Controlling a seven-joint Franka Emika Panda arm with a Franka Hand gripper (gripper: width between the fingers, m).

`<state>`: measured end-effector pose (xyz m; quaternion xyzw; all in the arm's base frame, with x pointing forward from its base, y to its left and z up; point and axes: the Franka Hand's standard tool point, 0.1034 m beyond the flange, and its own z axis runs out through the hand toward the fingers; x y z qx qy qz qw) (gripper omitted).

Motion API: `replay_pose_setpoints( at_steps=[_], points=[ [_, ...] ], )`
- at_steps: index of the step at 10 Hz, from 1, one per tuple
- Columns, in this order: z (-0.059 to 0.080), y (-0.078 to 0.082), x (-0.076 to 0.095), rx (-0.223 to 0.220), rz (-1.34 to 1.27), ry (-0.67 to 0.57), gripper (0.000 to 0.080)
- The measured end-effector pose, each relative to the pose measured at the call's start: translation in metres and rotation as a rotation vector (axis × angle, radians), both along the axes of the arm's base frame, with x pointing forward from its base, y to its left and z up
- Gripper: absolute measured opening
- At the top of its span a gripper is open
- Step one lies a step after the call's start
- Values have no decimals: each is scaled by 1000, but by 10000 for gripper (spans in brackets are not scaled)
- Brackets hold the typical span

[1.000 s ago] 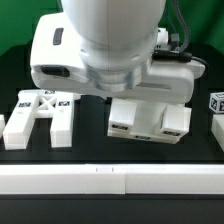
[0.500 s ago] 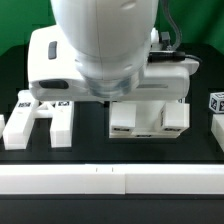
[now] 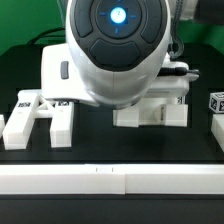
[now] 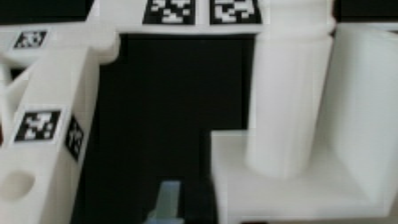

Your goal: Assemble chair

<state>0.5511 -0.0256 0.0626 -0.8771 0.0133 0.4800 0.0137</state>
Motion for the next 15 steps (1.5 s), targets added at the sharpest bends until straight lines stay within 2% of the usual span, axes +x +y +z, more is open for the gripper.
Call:
replay_pose_setpoints(
  at_steps=[2,5,6,7,8,9,10,11,12,15],
  points=[
    [-5,1,-3,-3,0,-49,37],
    [-13,-1,-9,-7,-7,-33,37],
    [-13,-2,-9,-8,-8,-32,117],
    [-13,-3,-9,-8,-10,-32,253],
    [-13,-4,-9,-8,-11,-32,253],
    [-13,-4,-10,-8,-12,-32,439],
    [-13,-5,-10,-8,-13,-32,591],
    [-13,-5,-10,-8,-14,-32,591],
    [-13,-6,-10,-8,-15,-32,636],
    [-13,-12,-10,-6,-22,-33,647]
  ],
)
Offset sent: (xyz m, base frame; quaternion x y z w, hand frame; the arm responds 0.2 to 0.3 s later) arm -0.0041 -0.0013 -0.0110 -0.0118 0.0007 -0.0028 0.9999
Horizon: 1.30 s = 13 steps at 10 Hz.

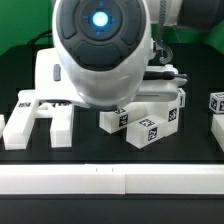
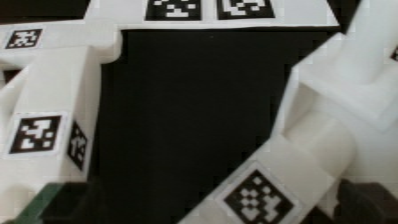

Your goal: Assemble chair

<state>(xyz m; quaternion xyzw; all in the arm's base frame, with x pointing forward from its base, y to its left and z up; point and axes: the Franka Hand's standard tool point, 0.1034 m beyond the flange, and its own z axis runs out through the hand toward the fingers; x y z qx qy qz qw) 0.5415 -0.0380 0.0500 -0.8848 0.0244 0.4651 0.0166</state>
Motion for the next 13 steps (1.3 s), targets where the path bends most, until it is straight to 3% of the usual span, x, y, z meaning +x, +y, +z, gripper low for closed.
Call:
replay_pose_setpoints(
  at_steps=[5,6,8,9,11,13],
  points=[
    [6,-22,14,-2,-23,-92,649],
    [5,-27,31,-16,-21,-217,649],
    [16,-31,26,-22,-40,-333,649],
    [13,-33,38,-36,-35,-431,649],
    [14,-36,43,-58,-32,-596,649],
    [13,-40,50,-50,36,-764,649]
  ],
)
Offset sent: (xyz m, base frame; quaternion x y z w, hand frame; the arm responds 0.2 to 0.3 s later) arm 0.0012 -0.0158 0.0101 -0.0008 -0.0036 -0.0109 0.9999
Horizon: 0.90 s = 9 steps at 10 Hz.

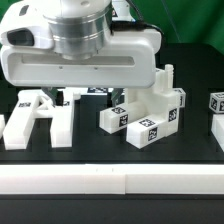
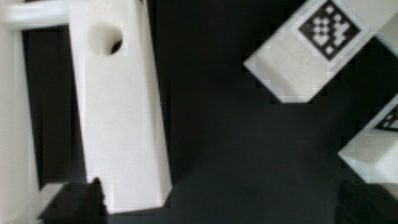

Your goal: Assemble chair

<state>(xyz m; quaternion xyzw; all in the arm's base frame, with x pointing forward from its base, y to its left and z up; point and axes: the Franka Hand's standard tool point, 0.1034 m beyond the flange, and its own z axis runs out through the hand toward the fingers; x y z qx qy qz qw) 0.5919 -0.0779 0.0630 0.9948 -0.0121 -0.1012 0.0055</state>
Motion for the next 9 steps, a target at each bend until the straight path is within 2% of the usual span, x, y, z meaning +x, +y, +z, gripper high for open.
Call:
replay_pose_setpoints(
  at_steps=[1,3,7,9],
  points=[
    [-1,-7,-6,-3,47,-70,649],
    [-3,-25,-15,-1,75,-88,649],
    [-5,-27,-16,-1,81,-91,649],
    [-13,-40,-23,5,44,-126,649]
  ],
)
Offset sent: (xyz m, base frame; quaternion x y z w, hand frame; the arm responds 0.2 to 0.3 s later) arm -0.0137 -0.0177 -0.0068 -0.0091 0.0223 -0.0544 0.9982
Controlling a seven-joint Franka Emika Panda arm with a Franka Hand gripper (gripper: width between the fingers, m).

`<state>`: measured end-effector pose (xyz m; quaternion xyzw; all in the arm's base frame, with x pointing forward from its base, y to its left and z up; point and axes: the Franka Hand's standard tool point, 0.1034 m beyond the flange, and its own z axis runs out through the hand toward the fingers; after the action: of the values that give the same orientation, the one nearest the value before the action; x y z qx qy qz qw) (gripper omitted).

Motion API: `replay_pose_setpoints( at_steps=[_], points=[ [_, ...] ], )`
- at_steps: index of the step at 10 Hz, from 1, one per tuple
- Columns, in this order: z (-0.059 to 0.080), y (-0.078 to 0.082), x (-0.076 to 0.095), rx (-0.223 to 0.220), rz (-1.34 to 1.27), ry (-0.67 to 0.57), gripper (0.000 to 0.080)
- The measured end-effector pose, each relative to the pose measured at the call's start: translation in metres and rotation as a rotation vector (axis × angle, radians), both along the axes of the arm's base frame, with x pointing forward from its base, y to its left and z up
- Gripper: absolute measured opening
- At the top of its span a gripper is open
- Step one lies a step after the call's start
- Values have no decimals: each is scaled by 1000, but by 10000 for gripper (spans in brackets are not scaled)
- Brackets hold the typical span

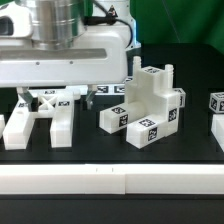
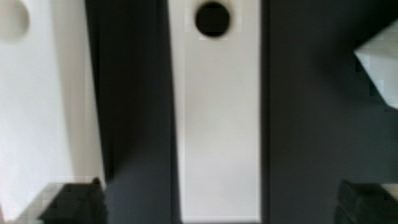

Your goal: Assemble chair

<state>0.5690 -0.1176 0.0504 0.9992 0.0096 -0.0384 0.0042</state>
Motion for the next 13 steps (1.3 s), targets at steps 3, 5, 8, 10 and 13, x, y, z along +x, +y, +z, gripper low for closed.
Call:
replay_pose_setpoints(
  at_steps=[3,5,8,10,13],
  points=[
    [-6,-8,-4,-18,-29,-84,649],
    [-8,-8,-5,-18,-16,-81,649],
    [-14,0,-5,-9,97,-72,649],
    [-15,-2,-4,-13,128,-80,649],
    [-19,1,-8,-18,145,-84,649]
  ],
)
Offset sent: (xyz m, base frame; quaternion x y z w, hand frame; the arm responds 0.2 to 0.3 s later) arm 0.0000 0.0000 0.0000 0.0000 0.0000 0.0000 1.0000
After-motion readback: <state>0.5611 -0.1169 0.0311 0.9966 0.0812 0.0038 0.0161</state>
